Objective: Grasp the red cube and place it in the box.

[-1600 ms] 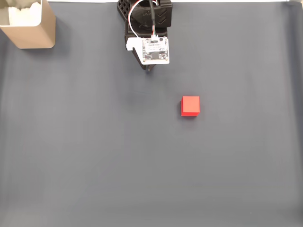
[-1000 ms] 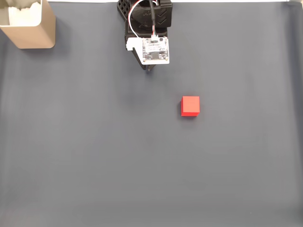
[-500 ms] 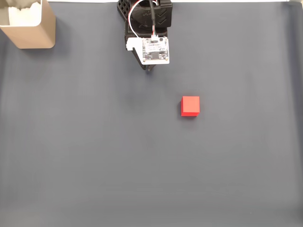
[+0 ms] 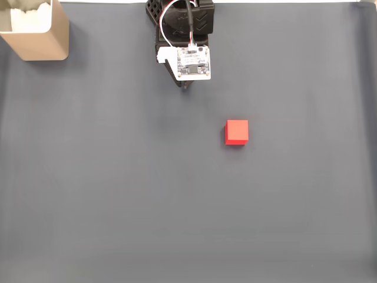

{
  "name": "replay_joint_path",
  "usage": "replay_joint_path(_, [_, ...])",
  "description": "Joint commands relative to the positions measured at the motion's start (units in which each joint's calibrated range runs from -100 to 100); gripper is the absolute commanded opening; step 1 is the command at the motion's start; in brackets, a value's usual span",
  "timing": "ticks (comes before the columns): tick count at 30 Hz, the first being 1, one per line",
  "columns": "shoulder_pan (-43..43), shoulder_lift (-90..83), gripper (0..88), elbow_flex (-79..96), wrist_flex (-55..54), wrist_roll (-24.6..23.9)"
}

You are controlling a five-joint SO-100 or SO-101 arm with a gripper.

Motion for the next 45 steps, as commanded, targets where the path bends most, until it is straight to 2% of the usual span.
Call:
replay_joint_path(1, [0.42, -0.09, 0.0, 0.54, 0.64, -0.49])
replay_joint_path(20, [0.35, -0.09, 0.0, 0.54, 0.15, -1.56])
replay_joint_path(28, [0.92, 0.95, 0.0, -0.19, -7.72, -2.0])
replay_joint_path(35, [0.99, 5.81, 0.0, -6.39, -13.21, -2.54])
replay_joint_path(45, [0.85, 14.21, 0.0, -19.08, -15.1, -2.74])
